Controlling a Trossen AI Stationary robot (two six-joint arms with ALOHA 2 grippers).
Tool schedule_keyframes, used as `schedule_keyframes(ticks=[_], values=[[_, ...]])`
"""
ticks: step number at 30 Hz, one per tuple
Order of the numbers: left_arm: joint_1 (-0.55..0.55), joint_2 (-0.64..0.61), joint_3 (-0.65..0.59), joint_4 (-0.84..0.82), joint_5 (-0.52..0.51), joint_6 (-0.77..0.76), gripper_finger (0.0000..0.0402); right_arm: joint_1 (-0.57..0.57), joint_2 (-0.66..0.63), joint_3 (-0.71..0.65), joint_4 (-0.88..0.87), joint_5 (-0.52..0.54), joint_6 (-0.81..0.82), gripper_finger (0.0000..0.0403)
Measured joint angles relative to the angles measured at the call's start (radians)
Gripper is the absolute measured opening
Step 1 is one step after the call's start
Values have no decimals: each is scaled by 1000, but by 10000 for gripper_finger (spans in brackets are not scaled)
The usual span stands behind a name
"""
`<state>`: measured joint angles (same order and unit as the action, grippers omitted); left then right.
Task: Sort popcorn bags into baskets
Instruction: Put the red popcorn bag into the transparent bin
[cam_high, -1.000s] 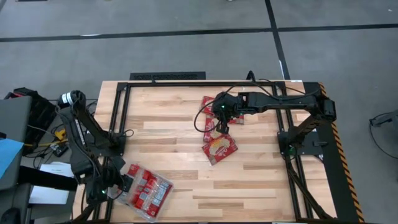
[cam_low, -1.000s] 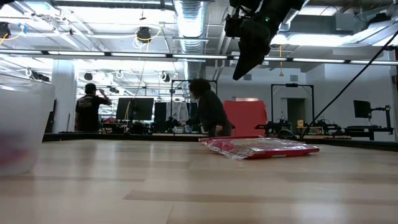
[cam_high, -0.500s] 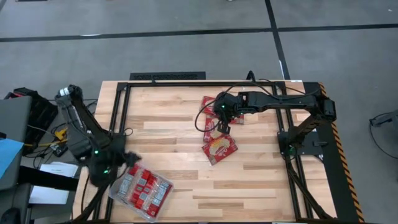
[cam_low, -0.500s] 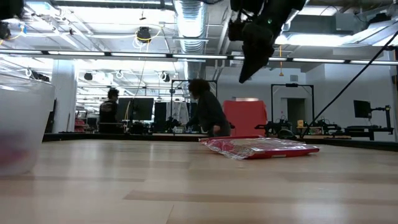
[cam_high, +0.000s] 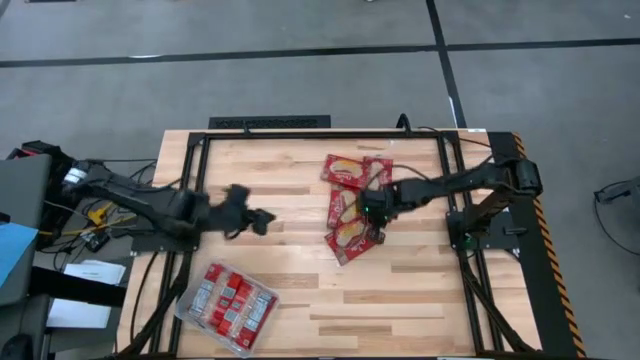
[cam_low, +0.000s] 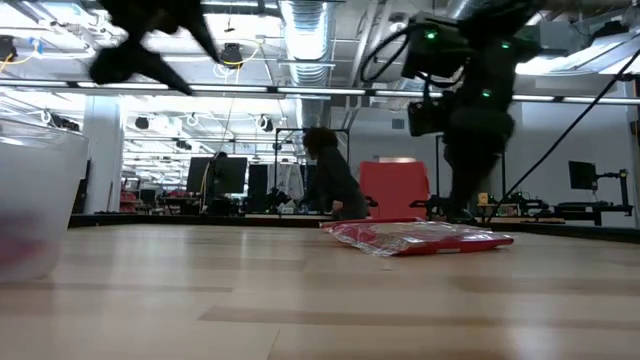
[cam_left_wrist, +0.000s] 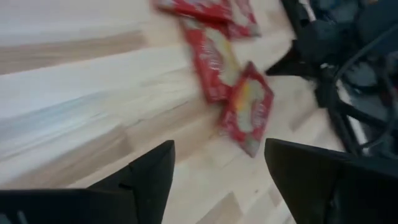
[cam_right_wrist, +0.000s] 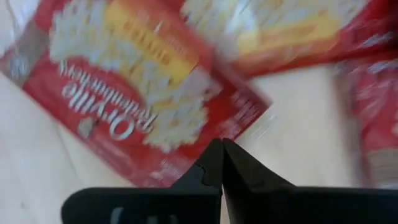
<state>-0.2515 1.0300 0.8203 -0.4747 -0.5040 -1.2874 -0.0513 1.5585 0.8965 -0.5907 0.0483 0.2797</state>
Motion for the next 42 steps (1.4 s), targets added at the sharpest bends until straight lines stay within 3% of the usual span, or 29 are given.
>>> schedule_keyframes(ticks=[7, 11, 14, 19, 24, 35, 38, 42], values=[[264, 157, -85, 315, 360, 177, 245, 97, 0, -58, 99, 29, 102, 14], [333, 316, -125, 509, 560, 199, 245, 128, 32, -97, 196, 30, 154, 11], [354, 433, -125, 649, 639, 206, 245, 135, 63, -100, 255, 32, 165, 21], [369, 596, -125, 845, 722, 174, 245, 112, 129, -93, 392, 28, 132, 31], [370, 717, -125, 896, 796, 146, 245, 61, 204, -24, 466, -6, 75, 17], [379, 773, -123, 942, 871, 157, 241, 10, 374, 178, 464, -46, -66, 33], [379, 774, -122, 936, 882, 150, 214, 10, 379, 212, 428, -53, -100, 27], [379, 774, -122, 931, 843, 131, 132, 4, 323, 226, 346, -50, -156, 13]])
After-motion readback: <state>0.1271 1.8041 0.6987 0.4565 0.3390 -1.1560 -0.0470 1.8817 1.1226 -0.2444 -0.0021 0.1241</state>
